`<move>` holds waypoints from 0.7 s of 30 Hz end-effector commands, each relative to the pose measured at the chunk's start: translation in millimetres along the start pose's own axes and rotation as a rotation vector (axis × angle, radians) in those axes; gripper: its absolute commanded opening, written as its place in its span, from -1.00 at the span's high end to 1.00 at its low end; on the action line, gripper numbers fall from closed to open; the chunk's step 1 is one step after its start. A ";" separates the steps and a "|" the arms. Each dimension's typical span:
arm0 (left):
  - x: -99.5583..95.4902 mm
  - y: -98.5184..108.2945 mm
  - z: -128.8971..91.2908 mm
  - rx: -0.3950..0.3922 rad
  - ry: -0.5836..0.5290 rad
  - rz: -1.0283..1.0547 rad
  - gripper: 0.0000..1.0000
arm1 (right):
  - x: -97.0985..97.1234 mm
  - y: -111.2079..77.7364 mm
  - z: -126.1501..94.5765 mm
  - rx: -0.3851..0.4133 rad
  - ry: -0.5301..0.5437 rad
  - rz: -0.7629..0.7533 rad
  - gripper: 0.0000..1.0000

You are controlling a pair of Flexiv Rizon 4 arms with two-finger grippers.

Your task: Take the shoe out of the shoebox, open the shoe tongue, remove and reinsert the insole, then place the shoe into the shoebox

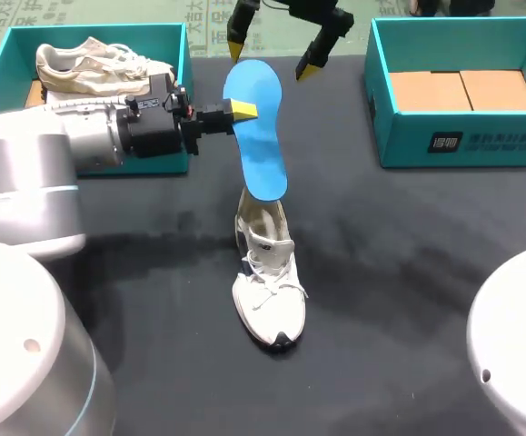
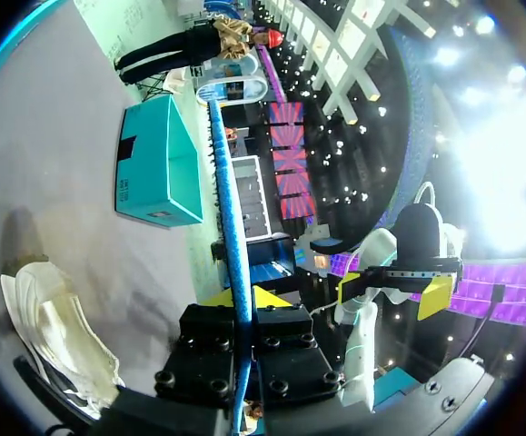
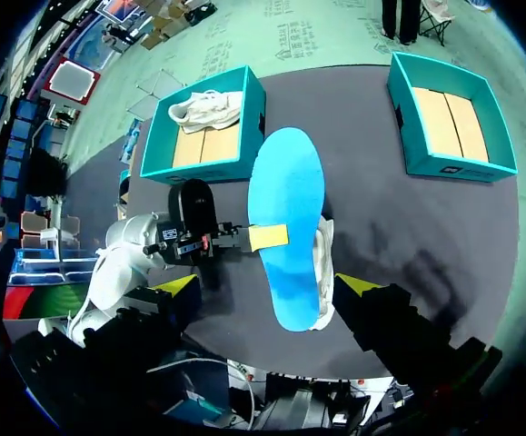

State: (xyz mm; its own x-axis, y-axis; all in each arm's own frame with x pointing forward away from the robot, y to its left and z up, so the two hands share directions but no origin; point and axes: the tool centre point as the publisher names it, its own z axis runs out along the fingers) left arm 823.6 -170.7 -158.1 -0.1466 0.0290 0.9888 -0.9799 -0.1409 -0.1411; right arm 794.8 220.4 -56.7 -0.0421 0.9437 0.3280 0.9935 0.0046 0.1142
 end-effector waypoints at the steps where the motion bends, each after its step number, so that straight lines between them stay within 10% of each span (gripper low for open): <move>1: 0.0 0.3 0.2 -0.001 -0.002 0.000 1.00 | 4.9 -0.9 10.9 0.003 -0.222 -0.005 -1.00; 21: 0.0 0.3 0.2 -0.001 -0.002 0.000 1.00 | 13.8 -7.9 19.0 -0.008 -0.287 -0.021 -1.00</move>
State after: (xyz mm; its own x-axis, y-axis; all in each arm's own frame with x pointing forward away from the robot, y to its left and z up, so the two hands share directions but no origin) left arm 823.6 -170.7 -158.1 -0.1466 0.0291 0.9888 -0.9799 -0.1409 -0.1411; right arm 786.5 236.9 -70.6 -0.0315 0.9979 0.0571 0.9913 0.0239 0.1295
